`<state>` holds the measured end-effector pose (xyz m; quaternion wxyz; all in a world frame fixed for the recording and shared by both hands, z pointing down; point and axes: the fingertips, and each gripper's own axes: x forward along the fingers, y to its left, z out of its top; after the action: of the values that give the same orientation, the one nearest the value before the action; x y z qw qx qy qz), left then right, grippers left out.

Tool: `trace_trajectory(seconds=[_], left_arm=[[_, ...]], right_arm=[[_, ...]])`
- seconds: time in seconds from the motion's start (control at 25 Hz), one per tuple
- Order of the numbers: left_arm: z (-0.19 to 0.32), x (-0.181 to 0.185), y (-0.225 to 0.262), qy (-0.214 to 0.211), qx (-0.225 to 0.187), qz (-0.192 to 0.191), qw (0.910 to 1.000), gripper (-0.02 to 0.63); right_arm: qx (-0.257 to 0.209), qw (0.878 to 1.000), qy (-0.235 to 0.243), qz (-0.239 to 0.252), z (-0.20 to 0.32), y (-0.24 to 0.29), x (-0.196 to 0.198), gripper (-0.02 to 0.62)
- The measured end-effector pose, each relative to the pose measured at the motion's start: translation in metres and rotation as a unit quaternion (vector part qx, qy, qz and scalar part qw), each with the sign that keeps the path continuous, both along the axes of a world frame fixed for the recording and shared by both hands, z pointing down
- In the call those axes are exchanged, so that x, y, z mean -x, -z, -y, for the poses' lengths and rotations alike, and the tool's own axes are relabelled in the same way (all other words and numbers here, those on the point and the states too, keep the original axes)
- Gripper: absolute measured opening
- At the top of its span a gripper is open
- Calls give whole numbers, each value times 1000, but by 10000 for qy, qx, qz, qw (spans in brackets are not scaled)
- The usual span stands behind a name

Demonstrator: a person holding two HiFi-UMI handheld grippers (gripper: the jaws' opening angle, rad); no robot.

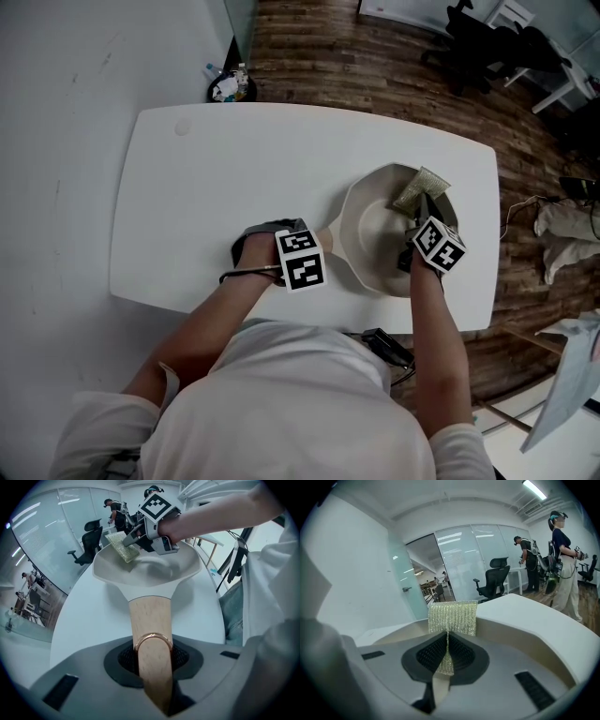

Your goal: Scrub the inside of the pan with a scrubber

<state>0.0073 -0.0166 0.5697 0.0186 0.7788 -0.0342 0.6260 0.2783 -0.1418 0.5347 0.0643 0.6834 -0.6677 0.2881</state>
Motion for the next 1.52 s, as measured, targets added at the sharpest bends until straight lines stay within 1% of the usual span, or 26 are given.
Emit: trace_trajectory(seconds=[0.28, 0.4, 0.52, 0.64, 0.76, 0.84, 0.92, 0.96, 1.0, 1.08, 1.16, 1.24, 1.32, 1.44, 1.52], left_arm=[[0, 3, 24, 61, 105, -269, 9996, 161], [-1, 6, 37, 81, 50, -326, 9994, 172], [-1, 6, 51, 171, 55, -490, 9986, 170], [1, 4, 67, 210, -12, -668, 9975, 160], [8, 3, 86, 281, -162, -899, 9954, 98], [14, 2, 98, 369, -284, -1067, 9932, 74], [22, 0, 112, 476, -511, -1360, 9882, 47], [28, -2, 122, 554, -668, -1601, 9833, 35], [33, -5, 134, 657, -844, -1900, 9759, 25], [44, -9, 161, 901, -1198, -2539, 9555, 17], [53, -9, 186, 1101, -1508, -3036, 9343, 14], [58, -6, 204, 1237, -1709, -3387, 9169, 12], [61, -3, 222, 1378, -1824, -3734, 8990, 12], [65, 6, 248, 1696, -1977, -4260, 8664, 12], [68, 14, 262, 1876, -2074, -4546, 8457, 12]], right_arm=[[-349, 9985, 397, -107, -6, 26, 16, 26], [-522, 9972, 512, -144, -8, 39, 21, 26], [-671, 9957, 613, -180, -11, 50, 25, 26], [-800, 9941, 696, -223, -13, 60, 29, 26], [-932, 9925, 755, -252, -15, 70, 33, 26], [-1015, 9913, 796, -280, -17, 78, 35, 26], [-1119, 9898, 824, -303, -20, 87, 38, 26], [-1184, 9890, 830, -308, -21, 93, 39, 26], [-1257, 9881, 828, -310, -22, 99, 40, 26], [-1433, 9858, 812, -324, -26, 114, 41, 26], [-1637, 9823, 824, -383, -29, 131, 44, 26], [-1856, 9775, 884, -478, -32, 149, 49, 26], [-2055, 9726, 942, -548, -36, 166, 54, 26], [-2270, 9680, 930, -525, -44, 187, 61, 26], [-2352, 9666, 880, -506, -49, 197, 64, 26]])
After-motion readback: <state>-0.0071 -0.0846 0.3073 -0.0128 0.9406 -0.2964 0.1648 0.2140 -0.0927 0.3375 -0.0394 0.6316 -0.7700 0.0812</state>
